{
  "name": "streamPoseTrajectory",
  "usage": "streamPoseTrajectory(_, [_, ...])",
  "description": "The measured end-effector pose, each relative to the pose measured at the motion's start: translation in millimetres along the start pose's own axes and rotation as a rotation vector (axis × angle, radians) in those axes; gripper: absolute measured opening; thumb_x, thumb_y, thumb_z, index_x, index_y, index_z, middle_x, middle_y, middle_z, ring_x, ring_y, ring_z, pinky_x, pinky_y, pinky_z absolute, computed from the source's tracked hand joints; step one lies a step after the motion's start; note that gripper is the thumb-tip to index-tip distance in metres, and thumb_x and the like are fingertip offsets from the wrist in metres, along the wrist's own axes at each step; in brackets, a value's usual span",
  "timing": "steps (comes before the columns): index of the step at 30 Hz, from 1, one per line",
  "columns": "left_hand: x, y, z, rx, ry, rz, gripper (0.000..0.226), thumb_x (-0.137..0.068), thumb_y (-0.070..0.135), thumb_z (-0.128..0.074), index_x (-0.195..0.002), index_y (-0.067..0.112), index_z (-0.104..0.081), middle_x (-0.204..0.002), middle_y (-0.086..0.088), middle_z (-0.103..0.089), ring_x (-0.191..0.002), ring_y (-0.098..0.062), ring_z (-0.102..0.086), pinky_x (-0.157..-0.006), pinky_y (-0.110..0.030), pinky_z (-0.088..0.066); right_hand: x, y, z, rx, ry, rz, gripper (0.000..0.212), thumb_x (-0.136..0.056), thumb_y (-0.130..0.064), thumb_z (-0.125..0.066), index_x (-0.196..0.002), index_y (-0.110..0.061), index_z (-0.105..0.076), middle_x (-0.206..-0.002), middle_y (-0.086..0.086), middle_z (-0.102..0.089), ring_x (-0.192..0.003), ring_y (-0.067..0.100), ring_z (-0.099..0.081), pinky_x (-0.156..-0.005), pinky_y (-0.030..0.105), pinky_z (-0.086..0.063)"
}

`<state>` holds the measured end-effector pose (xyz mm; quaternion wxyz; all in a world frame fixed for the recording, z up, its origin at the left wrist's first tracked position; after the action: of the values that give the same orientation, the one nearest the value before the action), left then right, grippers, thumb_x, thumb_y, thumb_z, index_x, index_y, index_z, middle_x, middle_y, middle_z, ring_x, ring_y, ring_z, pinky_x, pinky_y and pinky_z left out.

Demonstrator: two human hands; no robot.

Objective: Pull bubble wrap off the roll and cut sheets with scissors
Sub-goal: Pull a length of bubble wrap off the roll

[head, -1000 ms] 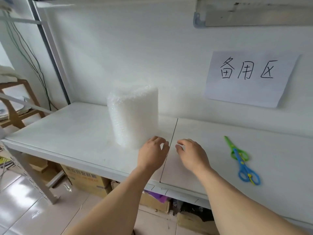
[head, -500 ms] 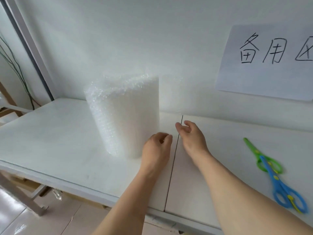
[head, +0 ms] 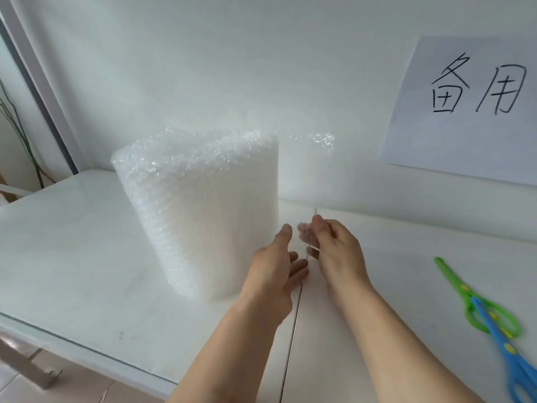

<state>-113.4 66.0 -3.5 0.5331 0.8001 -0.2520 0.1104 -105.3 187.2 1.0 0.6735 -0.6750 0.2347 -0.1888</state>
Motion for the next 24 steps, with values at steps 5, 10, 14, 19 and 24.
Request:
streamPoseTrajectory(5, [3,-2,2,0.044,-0.028,0.023,0.053,-0.087,0.048,-0.067,-0.114,0.008,-0.048,-0.117,-0.019,-0.057,-0.100,-0.030,-0.067,-0.090,-0.041,-0.056,18,-1,6,-0.055,-0.007,0.000,0.032,-0.102,-0.034,-0.045,-0.087,-0.010,-0.062,-0.090,0.004,-0.078,-0.084,0.018,-0.075,-0.082,0.044,-0.059])
streamPoseTrajectory(10, [9,-11,0,0.152,-0.032,0.063,0.046,-0.085,0.044,-0.071,-0.093,0.003,-0.053,-0.113,-0.022,-0.066,-0.102,-0.035,-0.069,-0.090,-0.041,-0.055,31,-6,12,-0.015,0.025,0.059,0.037,-0.102,-0.037,-0.044,-0.085,-0.008,-0.060,-0.081,0.005,-0.078,-0.075,0.025,-0.075,-0.079,0.051,-0.059])
streamPoseTrajectory(14, [16,-19,-5,0.308,-0.030,0.094,0.050,-0.082,0.041,-0.074,-0.104,0.004,-0.048,-0.110,-0.020,-0.061,-0.094,-0.029,-0.066,-0.087,-0.039,-0.052,37,-13,23,0.038,0.095,0.148,0.040,-0.100,-0.045,-0.042,-0.085,-0.013,-0.061,-0.078,0.002,-0.077,-0.071,0.024,-0.074,-0.079,0.053,-0.057])
streamPoseTrajectory(19, [14,-22,-10,0.415,-0.007,0.085,0.066,-0.077,0.048,-0.074,-0.112,-0.002,-0.051,-0.113,-0.016,-0.061,-0.096,-0.029,-0.067,-0.085,-0.041,-0.055,53,-18,39,0.164,0.173,0.238,0.048,-0.086,-0.072,-0.036,-0.081,-0.029,-0.058,-0.077,-0.002,-0.075,-0.073,0.021,-0.072,-0.073,0.050,-0.057])
streamPoseTrajectory(24, [7,-34,-17,0.460,-0.009,0.070,0.077,-0.067,0.055,-0.079,-0.117,-0.001,-0.060,-0.100,-0.015,-0.065,-0.085,-0.028,-0.066,-0.081,-0.039,-0.060,64,-21,51,0.239,0.204,0.215,0.053,-0.079,-0.071,-0.033,-0.079,-0.024,-0.057,-0.071,0.002,-0.071,-0.067,0.028,-0.068,-0.069,0.048,-0.055])
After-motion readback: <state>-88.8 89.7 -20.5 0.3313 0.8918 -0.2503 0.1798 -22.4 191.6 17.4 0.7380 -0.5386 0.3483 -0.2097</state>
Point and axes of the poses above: each hand's wrist, its own x-axis away from the middle knuckle, its own z-axis out of the back of the hand, y = z × x, the point moved 5 cm from there along -x, towards the middle knuckle
